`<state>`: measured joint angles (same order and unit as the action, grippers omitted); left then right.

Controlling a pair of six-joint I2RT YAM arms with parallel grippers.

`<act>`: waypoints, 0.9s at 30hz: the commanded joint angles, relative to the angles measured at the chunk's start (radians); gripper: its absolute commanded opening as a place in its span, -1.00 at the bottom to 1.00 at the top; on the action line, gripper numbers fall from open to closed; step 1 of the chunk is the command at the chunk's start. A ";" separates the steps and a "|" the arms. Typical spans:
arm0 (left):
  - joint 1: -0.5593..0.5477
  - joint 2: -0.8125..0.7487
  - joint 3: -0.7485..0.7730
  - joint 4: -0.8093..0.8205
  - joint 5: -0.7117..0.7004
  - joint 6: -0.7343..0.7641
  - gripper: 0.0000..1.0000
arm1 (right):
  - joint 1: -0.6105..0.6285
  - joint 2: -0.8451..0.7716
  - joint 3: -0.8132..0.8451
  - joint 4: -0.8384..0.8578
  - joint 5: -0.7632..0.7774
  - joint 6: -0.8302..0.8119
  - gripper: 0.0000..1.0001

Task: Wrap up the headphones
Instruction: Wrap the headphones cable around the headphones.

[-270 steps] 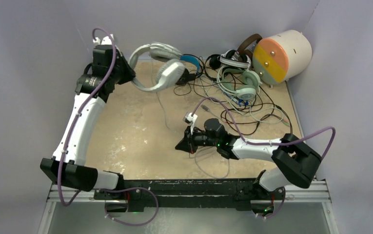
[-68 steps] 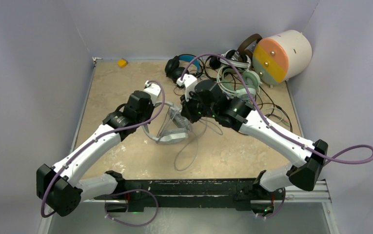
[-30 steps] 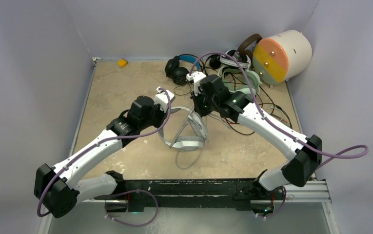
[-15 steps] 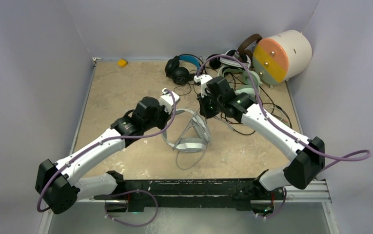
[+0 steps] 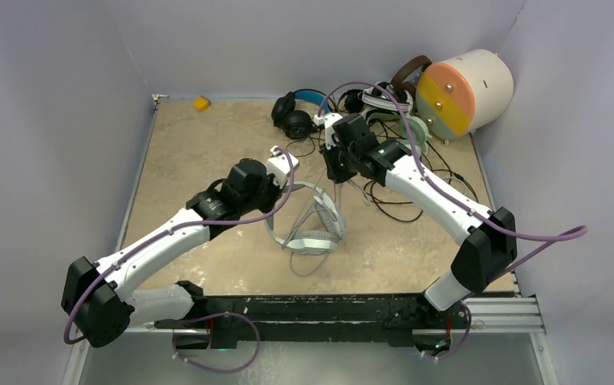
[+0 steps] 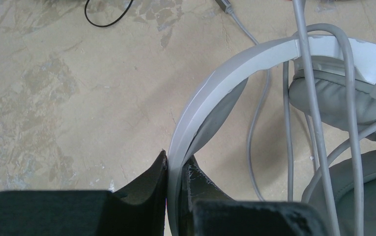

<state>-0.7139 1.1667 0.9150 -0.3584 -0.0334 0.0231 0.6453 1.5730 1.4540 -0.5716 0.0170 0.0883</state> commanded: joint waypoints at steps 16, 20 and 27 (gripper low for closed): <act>-0.016 -0.209 0.095 -0.017 0.273 -0.231 -1.00 | -0.198 -0.080 -0.224 0.317 -0.025 0.130 -0.74; -0.008 -0.180 0.209 -0.088 0.297 -0.341 -1.00 | -0.213 -0.094 -0.261 0.382 -0.094 0.131 -0.73; 0.021 -0.112 0.422 -0.242 0.260 -0.466 -1.00 | -0.221 -0.095 -0.305 0.454 -0.146 0.146 -0.73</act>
<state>-0.7029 1.0645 1.1851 -0.5880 0.1047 -0.3099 0.4545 1.4834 1.1748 -0.2054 -0.1574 0.2100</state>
